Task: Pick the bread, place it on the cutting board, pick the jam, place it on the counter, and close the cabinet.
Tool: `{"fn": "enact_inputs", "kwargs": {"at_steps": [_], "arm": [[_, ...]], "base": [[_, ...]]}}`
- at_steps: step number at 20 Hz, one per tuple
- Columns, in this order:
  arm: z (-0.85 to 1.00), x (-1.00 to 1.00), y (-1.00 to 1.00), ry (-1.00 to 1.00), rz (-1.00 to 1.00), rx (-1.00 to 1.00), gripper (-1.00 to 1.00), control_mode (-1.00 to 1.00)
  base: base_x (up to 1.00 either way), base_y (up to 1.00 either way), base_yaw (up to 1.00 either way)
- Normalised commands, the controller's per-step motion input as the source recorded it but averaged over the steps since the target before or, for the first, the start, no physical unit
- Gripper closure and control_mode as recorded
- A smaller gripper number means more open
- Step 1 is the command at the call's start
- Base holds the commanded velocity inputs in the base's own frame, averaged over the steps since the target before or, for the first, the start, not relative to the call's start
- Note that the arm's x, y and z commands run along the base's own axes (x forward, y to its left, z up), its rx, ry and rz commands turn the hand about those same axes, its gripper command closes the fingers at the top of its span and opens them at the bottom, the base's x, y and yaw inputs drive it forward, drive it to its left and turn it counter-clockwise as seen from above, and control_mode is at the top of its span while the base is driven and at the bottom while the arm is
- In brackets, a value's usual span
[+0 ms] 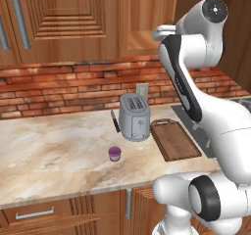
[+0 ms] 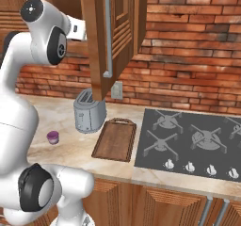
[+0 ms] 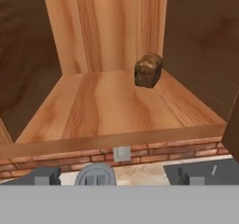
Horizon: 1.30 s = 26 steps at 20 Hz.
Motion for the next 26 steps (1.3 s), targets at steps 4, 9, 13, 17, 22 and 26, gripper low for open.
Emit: {"fn": "enact_inputs", "kwargs": {"at_steps": [4, 9, 13, 17, 22, 26], "arm": [[0.00, 0.36, -0.04, -0.02, -0.02, 0.00, -1.00, -1.00], [0.00, 0.33, -0.09, 0.00, -0.04, 0.00, -1.00, -1.00], [0.02, 0.31, -0.06, 0.00, -0.04, 0.00, -1.00, -1.00], [0.06, 0.31, -0.03, 0.00, -0.04, 0.00, -1.00, -1.00], [0.07, 0.35, -0.02, 0.00, -0.05, 0.00, -1.00, -1.00], [0.05, 0.36, -0.10, 0.00, -0.05, 0.00, -1.00, -1.00]], "base": [[0.00, 0.00, 0.00], [0.00, 0.00, 0.00], [0.00, 0.00, 0.00], [0.00, 0.00, 0.00], [0.00, 0.00, 0.00], [0.00, 0.00, 0.00]]}}
